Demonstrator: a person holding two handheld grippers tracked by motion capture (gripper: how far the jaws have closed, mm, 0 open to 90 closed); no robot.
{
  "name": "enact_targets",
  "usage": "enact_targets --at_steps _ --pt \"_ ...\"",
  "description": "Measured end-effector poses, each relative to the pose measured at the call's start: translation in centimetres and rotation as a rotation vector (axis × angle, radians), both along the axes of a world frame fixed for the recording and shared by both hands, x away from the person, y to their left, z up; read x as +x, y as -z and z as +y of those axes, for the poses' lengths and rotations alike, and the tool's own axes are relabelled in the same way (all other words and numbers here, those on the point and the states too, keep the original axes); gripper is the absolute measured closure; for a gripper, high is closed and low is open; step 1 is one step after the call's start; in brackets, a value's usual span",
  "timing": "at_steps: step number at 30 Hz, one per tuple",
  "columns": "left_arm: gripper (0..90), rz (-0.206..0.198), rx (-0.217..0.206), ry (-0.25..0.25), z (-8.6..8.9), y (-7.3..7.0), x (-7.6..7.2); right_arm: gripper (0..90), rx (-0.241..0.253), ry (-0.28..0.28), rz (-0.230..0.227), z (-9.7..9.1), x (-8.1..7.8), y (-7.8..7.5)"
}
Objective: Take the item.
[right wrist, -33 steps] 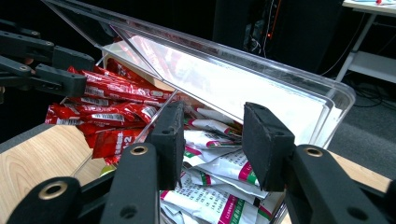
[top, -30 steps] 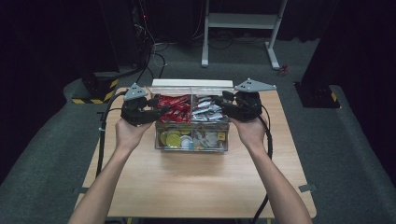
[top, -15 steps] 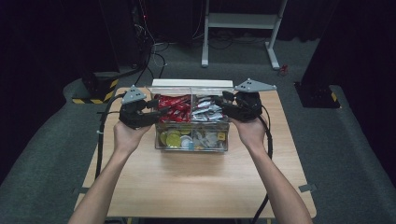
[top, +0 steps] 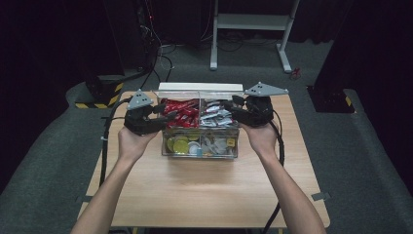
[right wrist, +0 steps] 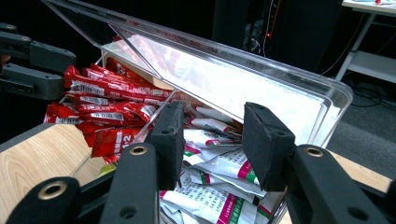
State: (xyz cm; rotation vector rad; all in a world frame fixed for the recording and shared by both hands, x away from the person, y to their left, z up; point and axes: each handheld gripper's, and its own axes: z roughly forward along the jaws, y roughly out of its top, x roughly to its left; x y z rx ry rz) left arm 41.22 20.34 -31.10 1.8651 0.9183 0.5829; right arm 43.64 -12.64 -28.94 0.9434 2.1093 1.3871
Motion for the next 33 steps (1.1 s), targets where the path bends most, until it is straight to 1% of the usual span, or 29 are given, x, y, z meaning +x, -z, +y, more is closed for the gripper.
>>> enact_targets --at_steps 4,12,19,23,28,32,33 --pt "52.6 0.021 -0.008 -0.005 0.0 0.3 0.6 58.8 0.001 -0.001 0.000 0.0 0.0 0.0" --pt "59.1 0.054 0.002 -0.007 -0.8 0.8 1.7 58.8 0.000 0.002 0.003 0.0 0.0 0.0" --pt "69.8 0.065 0.013 -0.020 -1.1 1.1 2.4 58.8 -0.002 0.002 0.003 0.0 0.0 0.0" --pt "76.2 0.058 0.013 -0.021 -1.0 1.1 2.5 58.8 -0.001 0.002 0.003 0.0 0.0 0.0" --pt "79.7 0.044 0.010 -0.014 -0.8 1.0 2.3 58.8 -0.001 0.002 0.006 0.0 0.0 0.0" --pt "82.0 0.032 -0.016 -0.002 -0.3 0.6 1.8 58.8 0.001 0.002 0.006 0.0 0.0 0.0" --pt "82.5 0.030 -0.017 0.000 -0.3 0.6 1.7 58.8 0.002 0.002 0.007 0.0 0.0 0.0"
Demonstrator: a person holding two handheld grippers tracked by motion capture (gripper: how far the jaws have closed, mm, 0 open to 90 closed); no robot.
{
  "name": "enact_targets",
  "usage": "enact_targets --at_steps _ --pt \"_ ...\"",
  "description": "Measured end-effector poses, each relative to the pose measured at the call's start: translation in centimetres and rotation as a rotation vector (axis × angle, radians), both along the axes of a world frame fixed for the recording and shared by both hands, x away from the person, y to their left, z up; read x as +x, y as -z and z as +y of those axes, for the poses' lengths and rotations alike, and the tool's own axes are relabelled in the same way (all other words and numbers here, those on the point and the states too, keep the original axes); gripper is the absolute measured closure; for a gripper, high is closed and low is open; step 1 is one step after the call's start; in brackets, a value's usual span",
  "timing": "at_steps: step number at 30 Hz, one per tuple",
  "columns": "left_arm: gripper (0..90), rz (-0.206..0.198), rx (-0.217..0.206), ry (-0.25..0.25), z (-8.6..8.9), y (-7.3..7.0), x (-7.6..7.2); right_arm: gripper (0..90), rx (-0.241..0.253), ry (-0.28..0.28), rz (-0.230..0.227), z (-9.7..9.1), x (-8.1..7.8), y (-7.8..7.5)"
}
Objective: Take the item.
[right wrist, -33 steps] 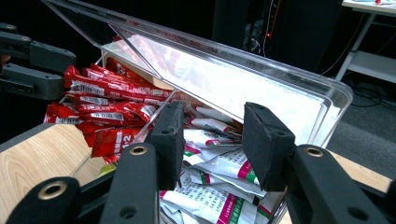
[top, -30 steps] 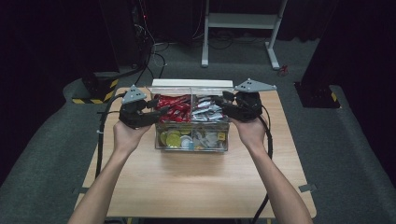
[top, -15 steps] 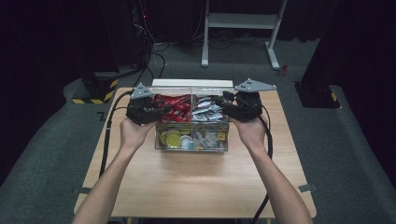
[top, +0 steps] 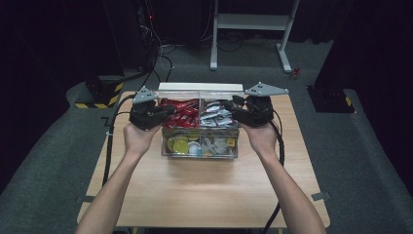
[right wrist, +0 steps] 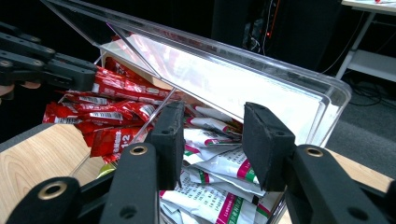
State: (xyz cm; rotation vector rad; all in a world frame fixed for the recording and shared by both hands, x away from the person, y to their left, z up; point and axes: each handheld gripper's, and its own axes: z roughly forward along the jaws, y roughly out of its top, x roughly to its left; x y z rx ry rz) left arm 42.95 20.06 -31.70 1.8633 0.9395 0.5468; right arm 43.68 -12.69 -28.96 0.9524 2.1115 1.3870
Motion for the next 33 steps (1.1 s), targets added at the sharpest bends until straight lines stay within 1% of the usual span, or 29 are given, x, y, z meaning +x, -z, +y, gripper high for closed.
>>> enact_targets --at_steps 2,13,21,25,27,33 --pt "83.4 -0.008 0.002 0.009 0.2 -0.1 -0.3 58.8 0.000 0.000 -0.001 0.0 0.0 0.0" --pt "85.9 -0.042 -0.027 0.033 1.2 -0.7 -1.5 58.8 0.004 0.002 -0.001 0.0 0.0 0.1" --pt "86.2 -0.059 -0.044 0.053 1.7 -1.1 -2.3 58.8 0.005 0.003 0.001 -0.1 0.1 0.2" --pt "86.2 -0.056 -0.063 0.057 2.1 -1.1 -2.6 58.7 0.006 0.002 0.002 -0.1 0.1 0.2" --pt "86.3 -0.059 -0.068 0.059 2.3 -1.1 -2.9 58.8 0.006 0.002 0.002 -0.1 0.1 0.2" --pt "86.3 -0.071 -0.102 0.061 3.2 -1.3 -3.7 58.7 0.007 0.003 0.001 -0.1 0.1 0.2"
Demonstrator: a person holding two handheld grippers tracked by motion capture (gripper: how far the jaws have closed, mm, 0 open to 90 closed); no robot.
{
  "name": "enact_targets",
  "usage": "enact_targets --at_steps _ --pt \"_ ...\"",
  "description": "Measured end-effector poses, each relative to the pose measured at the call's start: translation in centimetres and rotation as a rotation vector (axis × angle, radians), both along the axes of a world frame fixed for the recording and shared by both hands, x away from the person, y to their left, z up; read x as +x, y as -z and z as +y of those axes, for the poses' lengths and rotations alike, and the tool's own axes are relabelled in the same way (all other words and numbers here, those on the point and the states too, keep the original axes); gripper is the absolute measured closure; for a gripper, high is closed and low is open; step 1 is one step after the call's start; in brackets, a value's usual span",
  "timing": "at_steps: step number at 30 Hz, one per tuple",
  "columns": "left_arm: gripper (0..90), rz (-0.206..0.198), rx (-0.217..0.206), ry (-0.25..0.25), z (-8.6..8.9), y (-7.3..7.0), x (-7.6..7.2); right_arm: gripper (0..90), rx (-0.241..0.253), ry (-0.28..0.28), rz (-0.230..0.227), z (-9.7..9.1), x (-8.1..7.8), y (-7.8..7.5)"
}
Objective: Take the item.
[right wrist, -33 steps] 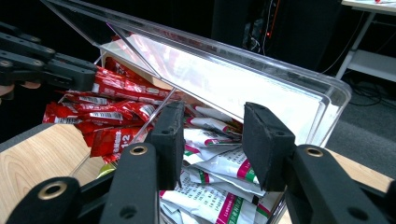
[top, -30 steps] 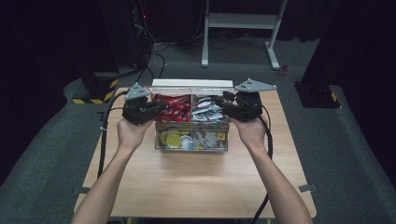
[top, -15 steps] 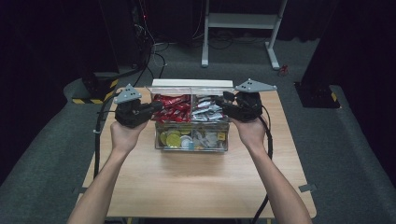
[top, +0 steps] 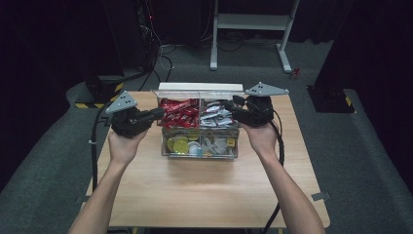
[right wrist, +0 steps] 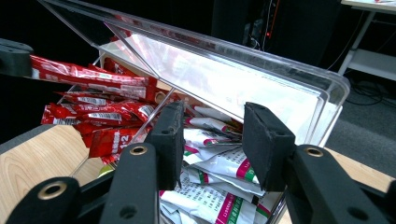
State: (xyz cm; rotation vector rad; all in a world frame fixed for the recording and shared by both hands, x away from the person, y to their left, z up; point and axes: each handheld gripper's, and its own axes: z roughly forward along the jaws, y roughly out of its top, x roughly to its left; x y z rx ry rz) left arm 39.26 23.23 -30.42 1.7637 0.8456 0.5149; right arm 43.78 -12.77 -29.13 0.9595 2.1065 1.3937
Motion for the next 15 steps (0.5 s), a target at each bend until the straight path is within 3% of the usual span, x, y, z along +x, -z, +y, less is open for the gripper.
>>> enact_targets --at_steps 15 --pt "86.4 -0.014 -0.022 0.006 1.4 -0.1 -1.5 58.6 -0.004 0.003 0.001 0.0 0.0 0.1"
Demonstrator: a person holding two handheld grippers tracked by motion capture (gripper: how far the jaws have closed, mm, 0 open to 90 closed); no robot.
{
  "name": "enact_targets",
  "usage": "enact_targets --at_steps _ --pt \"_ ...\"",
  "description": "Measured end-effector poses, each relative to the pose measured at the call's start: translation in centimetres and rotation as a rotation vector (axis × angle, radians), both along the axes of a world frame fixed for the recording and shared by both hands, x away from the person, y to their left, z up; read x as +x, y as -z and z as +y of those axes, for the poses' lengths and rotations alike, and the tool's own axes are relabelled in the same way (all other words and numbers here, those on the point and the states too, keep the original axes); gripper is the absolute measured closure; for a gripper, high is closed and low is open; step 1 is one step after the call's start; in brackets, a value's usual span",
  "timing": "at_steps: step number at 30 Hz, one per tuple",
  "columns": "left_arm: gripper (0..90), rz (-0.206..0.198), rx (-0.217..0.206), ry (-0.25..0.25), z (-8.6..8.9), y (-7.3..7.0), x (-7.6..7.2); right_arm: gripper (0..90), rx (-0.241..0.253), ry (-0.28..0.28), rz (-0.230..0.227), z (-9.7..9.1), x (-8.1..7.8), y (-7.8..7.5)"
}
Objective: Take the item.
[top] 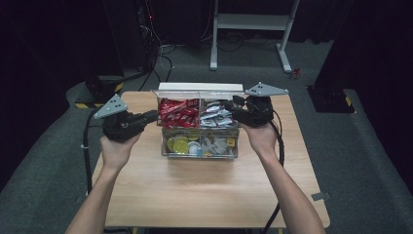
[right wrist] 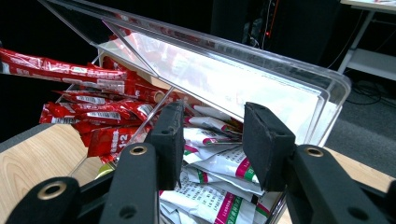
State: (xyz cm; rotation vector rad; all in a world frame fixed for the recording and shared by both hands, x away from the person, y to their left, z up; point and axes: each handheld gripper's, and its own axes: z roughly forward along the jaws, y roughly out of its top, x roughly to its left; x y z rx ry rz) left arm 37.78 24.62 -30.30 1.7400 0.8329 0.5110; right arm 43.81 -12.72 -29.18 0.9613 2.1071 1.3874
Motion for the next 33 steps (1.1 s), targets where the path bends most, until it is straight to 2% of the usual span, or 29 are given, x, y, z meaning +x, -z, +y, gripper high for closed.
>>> enact_targets --at_steps 13,17,33 --pt "86.4 -0.017 -0.029 -0.022 1.8 0.1 -1.3 58.6 -0.004 -0.002 0.002 0.0 0.0 0.0" --pt "86.4 -0.022 -0.026 -0.027 2.2 0.1 -1.7 58.7 -0.001 -0.002 0.001 0.0 0.0 0.0" --pt "86.4 -0.033 -0.075 -0.072 4.3 0.9 -3.1 58.6 0.000 -0.005 0.007 -0.1 0.1 0.0"
